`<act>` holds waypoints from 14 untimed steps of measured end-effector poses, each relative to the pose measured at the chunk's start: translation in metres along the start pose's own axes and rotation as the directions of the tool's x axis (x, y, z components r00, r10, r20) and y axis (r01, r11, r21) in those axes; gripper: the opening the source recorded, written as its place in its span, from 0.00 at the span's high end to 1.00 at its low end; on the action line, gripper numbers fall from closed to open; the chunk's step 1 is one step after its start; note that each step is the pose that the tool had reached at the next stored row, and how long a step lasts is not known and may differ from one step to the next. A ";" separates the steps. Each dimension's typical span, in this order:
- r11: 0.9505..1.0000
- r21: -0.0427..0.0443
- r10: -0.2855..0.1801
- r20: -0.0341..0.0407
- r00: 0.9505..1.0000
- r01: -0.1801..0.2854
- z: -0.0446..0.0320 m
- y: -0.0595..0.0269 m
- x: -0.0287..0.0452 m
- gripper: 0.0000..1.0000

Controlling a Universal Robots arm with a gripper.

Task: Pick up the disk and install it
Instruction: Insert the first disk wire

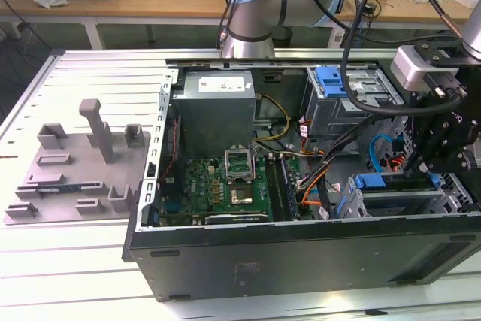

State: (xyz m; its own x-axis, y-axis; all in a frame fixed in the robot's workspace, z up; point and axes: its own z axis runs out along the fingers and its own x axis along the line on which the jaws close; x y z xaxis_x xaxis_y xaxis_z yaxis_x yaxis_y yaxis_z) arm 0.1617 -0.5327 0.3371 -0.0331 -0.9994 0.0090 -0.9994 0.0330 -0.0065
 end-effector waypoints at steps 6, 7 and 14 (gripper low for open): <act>1.000 0.000 0.000 0.000 1.000 0.000 0.0000 0.0000 0.0000 0.83; 1.000 0.000 0.000 0.001 1.000 0.000 -0.0005 0.0001 0.0000 0.83; 1.000 0.000 0.000 0.000 1.000 0.000 -0.0125 0.0000 0.0001 0.69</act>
State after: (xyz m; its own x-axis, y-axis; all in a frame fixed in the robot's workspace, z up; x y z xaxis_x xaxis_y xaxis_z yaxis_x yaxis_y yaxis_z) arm 0.1617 -0.5326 0.3496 -0.0331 -0.9994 0.0090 -0.9994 0.0330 -0.0066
